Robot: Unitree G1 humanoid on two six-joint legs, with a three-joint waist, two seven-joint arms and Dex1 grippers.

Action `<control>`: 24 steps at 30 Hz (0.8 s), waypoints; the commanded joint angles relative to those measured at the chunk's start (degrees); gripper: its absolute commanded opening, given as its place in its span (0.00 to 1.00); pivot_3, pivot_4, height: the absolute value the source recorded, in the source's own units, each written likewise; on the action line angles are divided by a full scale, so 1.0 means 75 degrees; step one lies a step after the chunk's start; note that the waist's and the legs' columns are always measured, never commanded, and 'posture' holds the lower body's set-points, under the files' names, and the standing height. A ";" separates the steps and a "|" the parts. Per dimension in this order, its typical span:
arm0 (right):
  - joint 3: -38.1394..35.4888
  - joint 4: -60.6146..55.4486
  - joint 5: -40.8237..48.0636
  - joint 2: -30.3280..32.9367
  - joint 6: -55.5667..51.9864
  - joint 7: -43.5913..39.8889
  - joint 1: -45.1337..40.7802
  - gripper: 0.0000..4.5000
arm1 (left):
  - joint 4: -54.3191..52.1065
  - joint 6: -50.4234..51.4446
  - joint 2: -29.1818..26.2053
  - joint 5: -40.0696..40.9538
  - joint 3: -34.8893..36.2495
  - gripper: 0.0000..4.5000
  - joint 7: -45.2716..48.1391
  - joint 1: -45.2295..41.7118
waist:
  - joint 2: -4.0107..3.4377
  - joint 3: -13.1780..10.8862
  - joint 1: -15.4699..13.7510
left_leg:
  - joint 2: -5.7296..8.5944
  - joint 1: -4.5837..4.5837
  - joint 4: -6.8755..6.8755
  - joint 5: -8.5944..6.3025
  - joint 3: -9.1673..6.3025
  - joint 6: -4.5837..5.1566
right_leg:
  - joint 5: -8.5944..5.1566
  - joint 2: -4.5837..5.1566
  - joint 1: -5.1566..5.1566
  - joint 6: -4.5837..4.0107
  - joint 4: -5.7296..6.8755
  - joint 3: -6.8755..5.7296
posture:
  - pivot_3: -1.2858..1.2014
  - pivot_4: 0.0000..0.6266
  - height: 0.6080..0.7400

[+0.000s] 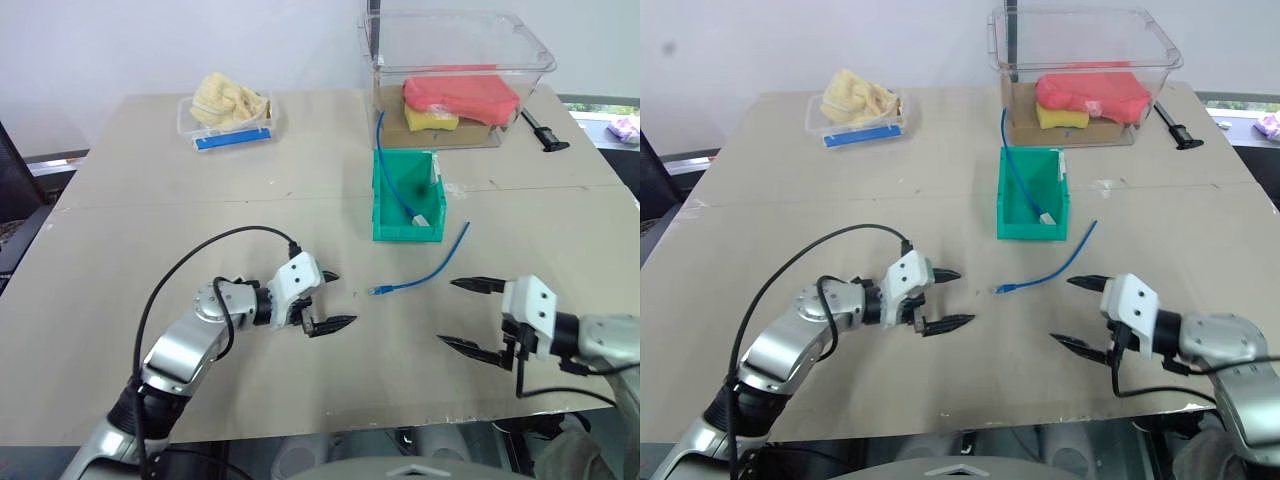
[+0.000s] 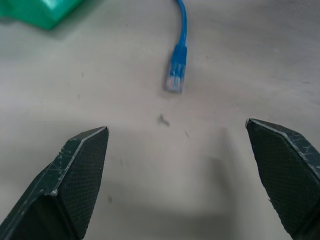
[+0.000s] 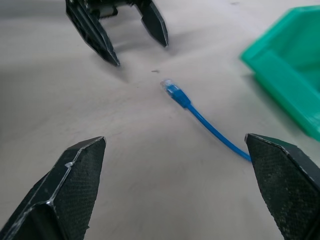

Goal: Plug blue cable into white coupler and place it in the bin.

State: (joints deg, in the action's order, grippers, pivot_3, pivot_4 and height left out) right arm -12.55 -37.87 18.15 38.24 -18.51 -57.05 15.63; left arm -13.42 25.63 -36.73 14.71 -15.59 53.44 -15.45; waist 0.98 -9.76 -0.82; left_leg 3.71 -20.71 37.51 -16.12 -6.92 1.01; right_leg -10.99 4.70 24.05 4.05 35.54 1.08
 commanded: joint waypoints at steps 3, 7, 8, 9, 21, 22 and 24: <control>-0.0729 -0.1227 -0.0032 -0.0280 0.0025 0.0879 0.1162 0.98 | 0.1066 -0.0234 0.0663 -0.0541 -0.0684 1.00 0.0176 -0.1028 | 0.0003 0.0002 0.0025 | -0.0001 0.0010 0.0017 0.0001 0.0000 0.0000 | -0.0015 -0.0005 -0.0020 0.0027 0.0004 -0.0005 | 0.52 0.24 1.00; -0.0505 -0.1532 -0.0243 -0.0389 -0.0053 0.1394 0.1477 1.00 | 0.1810 -0.0162 0.1114 -0.0910 -0.1123 0.87 0.0311 -0.1717 | 0.0006 0.0005 0.0007 | -0.0003 0.0012 0.0051 0.0001 -0.0002 0.0000 | -0.0016 -0.0009 -0.0027 0.0032 0.0021 -0.0001 | 0.52 0.24 1.00; -0.0456 -0.1578 -0.0278 -0.0402 -0.0069 0.1492 0.1518 1.00 | 0.1921 -0.0130 0.1137 -0.0968 -0.1185 0.80 0.0392 -0.1807 | 0.0006 0.0006 0.0009 | -0.0003 0.0009 0.0054 0.0000 -0.0002 0.0000 | -0.0016 -0.0009 -0.0027 0.0032 0.0021 -0.0005 | 0.52 0.24 1.00; -0.0406 -0.1624 -0.0308 -0.0408 -0.0088 0.1573 0.1546 1.00 | 0.2004 -0.0133 0.1140 -0.1010 -0.1224 0.69 0.0470 -0.1866 | 0.0006 0.0006 0.0013 | -0.0003 0.0007 0.0056 0.0000 -0.0002 0.0000 | -0.0016 -0.0009 -0.0027 0.0032 0.0021 -0.0007 | 0.52 0.24 1.00; 0.0367 -0.2165 0.1095 -0.1195 -0.2742 0.3315 0.1086 1.00 | 0.1685 -0.1827 0.0898 -0.0680 -0.0623 0.01 0.1321 -0.1584 | 0.0005 0.0006 0.0027 | -0.0011 0.0005 0.0055 -0.0002 -0.0010 0.0002 | -0.0015 -0.0007 -0.0023 0.0026 0.0017 -0.0003 | 0.52 0.24 1.00; 0.0402 -0.2186 0.1488 -0.1409 -0.3111 0.3531 0.0888 1.00 | 0.1580 -0.2186 0.1024 -0.0439 -0.0300 0.01 0.1271 -0.1546 | 0.0004 0.0005 0.0015 | -0.0015 0.0003 0.0054 -0.0002 -0.0010 0.0002 | -0.0009 -0.0009 -0.0021 0.0016 0.0017 -0.0002 | 0.52 0.24 1.00; 0.0321 -0.2215 0.2370 -0.1862 -0.3772 0.4047 0.0432 1.00 | 0.1341 -0.2820 0.1276 0.0026 0.0260 0.01 0.1206 -0.1505 | 0.0006 0.0003 -0.0003 | -0.0015 -0.0006 0.0057 -0.0001 -0.0019 0.0001 | 0.0000 -0.0006 -0.0018 0.0001 0.0018 -0.0006 | 0.52 0.24 1.00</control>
State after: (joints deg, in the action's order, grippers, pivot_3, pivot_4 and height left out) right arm -9.66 -51.69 29.57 26.02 -42.66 -30.18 20.84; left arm 0.88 10.01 -28.22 10.69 -18.87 62.75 -25.80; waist 1.03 -9.74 -0.85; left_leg 3.59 -20.77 37.96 -16.13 -7.11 1.02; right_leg -10.98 4.66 23.92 4.05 35.67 1.00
